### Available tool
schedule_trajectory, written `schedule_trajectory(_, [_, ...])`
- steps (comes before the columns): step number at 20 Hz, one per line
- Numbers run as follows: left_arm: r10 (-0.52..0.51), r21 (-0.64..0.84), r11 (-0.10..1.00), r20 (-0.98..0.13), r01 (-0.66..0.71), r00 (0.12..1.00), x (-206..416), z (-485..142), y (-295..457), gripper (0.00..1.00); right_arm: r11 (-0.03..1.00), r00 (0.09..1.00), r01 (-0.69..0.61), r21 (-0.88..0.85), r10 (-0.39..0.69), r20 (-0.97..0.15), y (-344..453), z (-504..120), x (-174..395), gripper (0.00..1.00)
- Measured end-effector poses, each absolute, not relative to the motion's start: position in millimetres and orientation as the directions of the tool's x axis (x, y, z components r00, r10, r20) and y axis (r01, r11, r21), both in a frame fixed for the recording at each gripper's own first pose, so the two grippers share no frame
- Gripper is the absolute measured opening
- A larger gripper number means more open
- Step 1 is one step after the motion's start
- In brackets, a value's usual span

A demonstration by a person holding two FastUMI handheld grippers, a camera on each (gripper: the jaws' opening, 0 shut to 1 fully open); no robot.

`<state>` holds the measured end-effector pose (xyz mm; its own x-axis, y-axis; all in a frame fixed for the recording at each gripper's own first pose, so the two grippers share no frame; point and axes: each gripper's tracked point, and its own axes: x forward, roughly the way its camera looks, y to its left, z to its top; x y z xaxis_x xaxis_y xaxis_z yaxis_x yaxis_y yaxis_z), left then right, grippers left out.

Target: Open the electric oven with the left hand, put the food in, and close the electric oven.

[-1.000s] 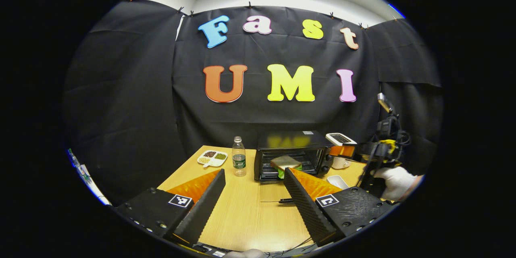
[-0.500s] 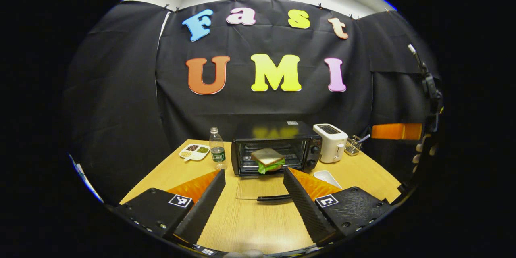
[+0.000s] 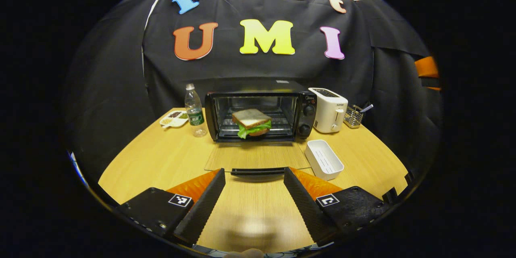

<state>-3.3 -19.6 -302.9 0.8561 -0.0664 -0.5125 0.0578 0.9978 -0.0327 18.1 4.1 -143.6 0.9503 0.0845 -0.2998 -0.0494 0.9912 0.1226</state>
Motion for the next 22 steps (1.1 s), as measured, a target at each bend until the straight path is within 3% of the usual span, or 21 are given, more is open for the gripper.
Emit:
schedule_trajectory(11, [-0.09, -0.032, 0.995, -0.644, 0.091, 0.76, 23.7, -400.7, -45.0, 0.96, 0.991, 0.936, 0.071, 0.115, -0.027, -0.351, -28.9, -152.5, 1.4, 1.0])
schedule_trajectory(12, [-0.089, -0.034, 0.996, -0.651, 0.087, 0.754, 28.9, -406.9, -46.9, 1.0, 0.992, 0.937, 0.072, 0.105, -0.031, -0.348, -29.9, -153.9, 0.3, 1.0])
schedule_trajectory(13, [-0.086, -0.033, 0.996, -0.656, 0.086, 0.75, 34.5, -412.4, -46.2, 0.96, 0.992, 0.935, 0.084, 0.089, -0.048, -0.35, -33.7, -154.6, -1.1, 1.0])
schedule_trajectory(22, [-0.056, -0.025, 0.998, -0.692, 0.053, 0.72, 57.6, -438.2, -44.7, 0.97, 0.985, 0.91, 0.139, 0.099, -0.088, -0.406, -49.7, -173.0, -3.5, 1.0])
